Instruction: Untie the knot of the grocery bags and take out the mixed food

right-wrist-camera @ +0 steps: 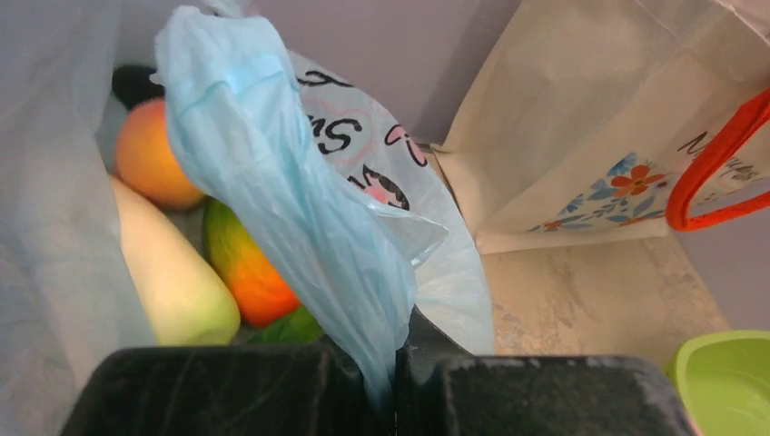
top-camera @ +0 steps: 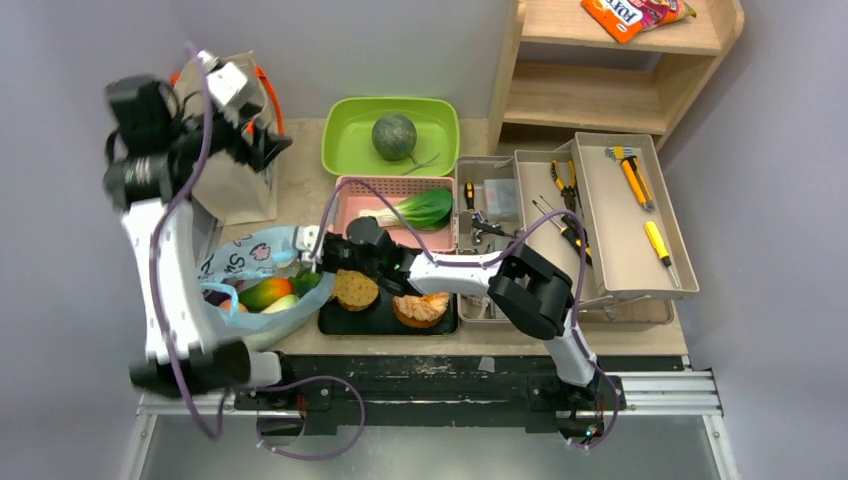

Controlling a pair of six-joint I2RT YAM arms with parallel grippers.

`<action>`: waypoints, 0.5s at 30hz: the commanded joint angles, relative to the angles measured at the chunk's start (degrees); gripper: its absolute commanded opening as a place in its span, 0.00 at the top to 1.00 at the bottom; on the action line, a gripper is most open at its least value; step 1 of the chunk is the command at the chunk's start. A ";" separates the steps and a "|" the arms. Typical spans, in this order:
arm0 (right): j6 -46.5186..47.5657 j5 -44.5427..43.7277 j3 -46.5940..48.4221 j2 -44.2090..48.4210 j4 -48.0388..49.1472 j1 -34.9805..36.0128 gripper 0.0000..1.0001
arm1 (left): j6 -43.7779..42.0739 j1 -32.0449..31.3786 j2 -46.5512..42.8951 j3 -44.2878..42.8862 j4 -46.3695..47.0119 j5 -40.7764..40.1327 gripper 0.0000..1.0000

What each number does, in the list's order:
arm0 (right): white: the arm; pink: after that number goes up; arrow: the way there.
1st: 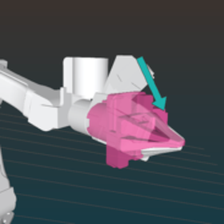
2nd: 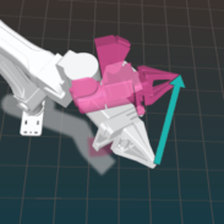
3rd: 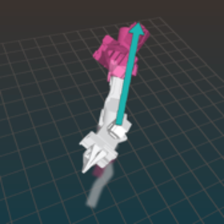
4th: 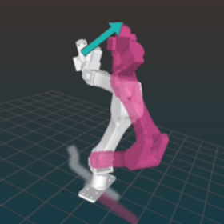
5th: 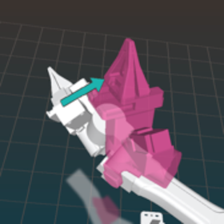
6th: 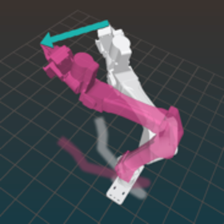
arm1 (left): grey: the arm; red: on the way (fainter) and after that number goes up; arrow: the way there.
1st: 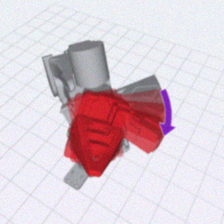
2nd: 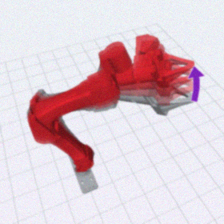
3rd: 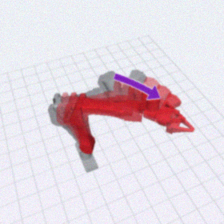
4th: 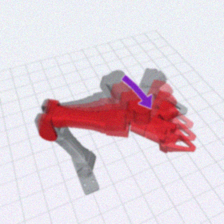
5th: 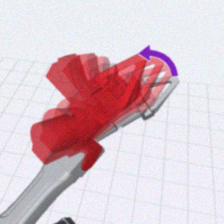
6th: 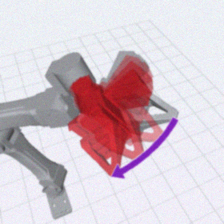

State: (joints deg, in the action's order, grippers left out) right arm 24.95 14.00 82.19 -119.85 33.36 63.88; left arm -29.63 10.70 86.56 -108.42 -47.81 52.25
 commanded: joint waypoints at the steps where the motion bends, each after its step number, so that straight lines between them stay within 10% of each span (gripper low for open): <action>1: -13.85 0.48 10.19 -1.33 -6.33 -2.22 1.00 | 9.73 8.63 -22.33 13.40 1.11 5.68 0.28; 4: -25.18 2.58 17.53 -3.99 -12.32 -4.08 1.00 | 8.42 18.43 -31.99 20.18 -6.09 10.80 0.34; 8: -38.83 5.77 23.36 -6.39 -15.73 -5.67 1.00 | -17.10 20.96 -42.51 26.40 -27.83 12.67 0.39; 15: -41.63 8.48 19.17 -4.68 -14.76 -5.69 1.00 | -24.42 20.95 -48.81 43.88 -25.40 4.12 0.51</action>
State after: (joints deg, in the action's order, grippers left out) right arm -11.55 19.03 103.44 -126.63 18.72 57.23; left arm -46.06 31.09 36.97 -70.91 -71.92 60.25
